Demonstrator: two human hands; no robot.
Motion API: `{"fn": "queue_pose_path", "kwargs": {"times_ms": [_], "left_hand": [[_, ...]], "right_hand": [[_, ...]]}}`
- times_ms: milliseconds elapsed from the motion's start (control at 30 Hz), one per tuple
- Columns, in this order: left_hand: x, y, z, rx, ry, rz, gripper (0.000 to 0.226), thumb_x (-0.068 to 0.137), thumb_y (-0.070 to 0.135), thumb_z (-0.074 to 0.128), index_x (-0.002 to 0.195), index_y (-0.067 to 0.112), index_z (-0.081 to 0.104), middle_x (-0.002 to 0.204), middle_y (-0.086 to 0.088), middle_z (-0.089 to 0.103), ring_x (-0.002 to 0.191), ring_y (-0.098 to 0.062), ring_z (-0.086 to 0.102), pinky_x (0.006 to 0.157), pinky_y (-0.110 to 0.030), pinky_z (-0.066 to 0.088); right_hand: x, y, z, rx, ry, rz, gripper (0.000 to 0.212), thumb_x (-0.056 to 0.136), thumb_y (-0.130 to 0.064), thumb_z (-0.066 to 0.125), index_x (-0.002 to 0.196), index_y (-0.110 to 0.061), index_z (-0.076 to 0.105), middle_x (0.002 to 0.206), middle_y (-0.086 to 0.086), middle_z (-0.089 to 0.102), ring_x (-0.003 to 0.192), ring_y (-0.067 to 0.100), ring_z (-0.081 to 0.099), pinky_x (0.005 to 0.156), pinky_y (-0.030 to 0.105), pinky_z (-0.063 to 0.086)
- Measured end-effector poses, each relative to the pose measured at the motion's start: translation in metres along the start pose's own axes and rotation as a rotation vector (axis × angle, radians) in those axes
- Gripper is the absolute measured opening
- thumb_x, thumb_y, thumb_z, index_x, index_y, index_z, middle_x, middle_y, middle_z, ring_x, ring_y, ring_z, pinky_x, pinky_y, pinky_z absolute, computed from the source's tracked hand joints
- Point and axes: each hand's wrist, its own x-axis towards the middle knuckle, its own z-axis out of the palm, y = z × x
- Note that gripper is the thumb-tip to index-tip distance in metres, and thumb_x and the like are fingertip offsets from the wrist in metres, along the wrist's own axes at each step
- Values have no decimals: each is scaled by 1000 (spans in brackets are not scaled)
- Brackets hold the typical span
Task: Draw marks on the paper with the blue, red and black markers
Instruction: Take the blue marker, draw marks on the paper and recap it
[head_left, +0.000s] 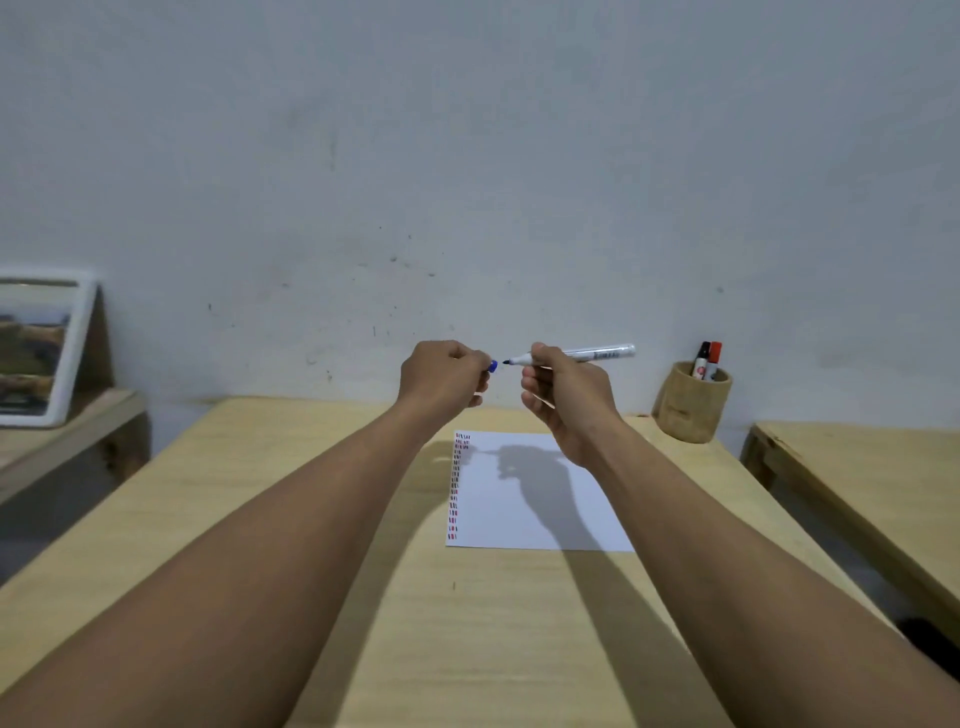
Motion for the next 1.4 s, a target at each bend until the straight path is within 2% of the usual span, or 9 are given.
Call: {"fn": "queue_pose_path", "kwargs": {"times_ms": [167, 400, 533, 667, 733, 833, 933, 1100, 1400], "left_hand": [[17, -35, -18, 345, 119, 53, 15, 79, 20, 69, 76, 8, 77, 79, -10, 76, 77, -26, 70, 66, -27, 55], [38, -99, -26, 852, -69, 73, 12, 79, 16, 66, 78, 6, 72, 88, -13, 72, 86, -34, 68, 72, -35, 57], [42, -112, -24, 904, -72, 89, 16, 81, 20, 63, 85, 7, 72, 92, -12, 71, 92, -36, 67, 72, -33, 53], [31, -115, -31, 910, 10, 108, 42, 90, 34, 56, 129, 18, 62, 122, -4, 68, 120, -30, 58, 96, -39, 47], [22, -121, -37, 979, 27, 101, 50, 98, 36, 43, 143, 17, 49, 141, -7, 57, 134, -30, 46, 106, -44, 36], [11, -135, -45, 1138, -107, -5, 58, 103, 39, 23, 159, 21, 22, 167, -12, 18, 155, -30, 11, 121, -55, 11], [11, -143, -48, 1197, -188, -45, 59, 104, 40, 14, 161, 26, 10, 169, -14, 2, 156, -32, -4, 121, -60, -2], [12, -144, -47, 1217, -209, -42, 60, 104, 42, 11, 161, 30, 2, 170, -12, -4, 156, -32, -8, 121, -61, -5], [14, -144, -46, 1248, -226, -64, 60, 103, 43, 8, 161, 32, -4, 169, -10, -9, 156, -31, -12, 121, -61, -9]], "right_hand": [[12, 26, 3, -51, 18, 24, 12, 95, -14, 64, 85, -7, 68, 73, 9, 62, 59, 15, 58, 60, 24, 56], [36, 59, 4, -252, 9, 0, 11, 93, -14, 65, 83, -9, 68, 71, 5, 64, 61, 15, 59, 56, 25, 55], [43, 73, 6, -383, -25, -61, 11, 92, -15, 68, 83, -9, 69, 68, 4, 63, 59, 13, 59, 54, 25, 54], [50, 83, 9, -489, -25, -97, 12, 91, -17, 68, 88, -7, 72, 73, 7, 68, 61, 15, 62, 56, 28, 54], [54, 87, 9, -563, -7, -120, 18, 88, -19, 68, 95, -4, 73, 74, 6, 70, 61, 14, 64, 55, 26, 53], [59, 96, 10, -701, 31, -142, 21, 81, -24, 67, 91, -6, 73, 71, 4, 70, 57, 15, 64, 52, 29, 53], [63, 108, 13, -782, 60, -140, 27, 74, -31, 66, 86, -7, 70, 73, 6, 74, 68, 25, 70, 63, 40, 57], [67, 125, 12, -848, 83, -171, 31, 82, -28, 66, 81, 3, 69, 79, 13, 76, 71, 25, 68, 57, 29, 44], [74, 130, 9, -930, 61, -204, 30, 84, -26, 66, 73, 2, 66, 70, 11, 73, 65, 23, 65, 54, 27, 44]]}}
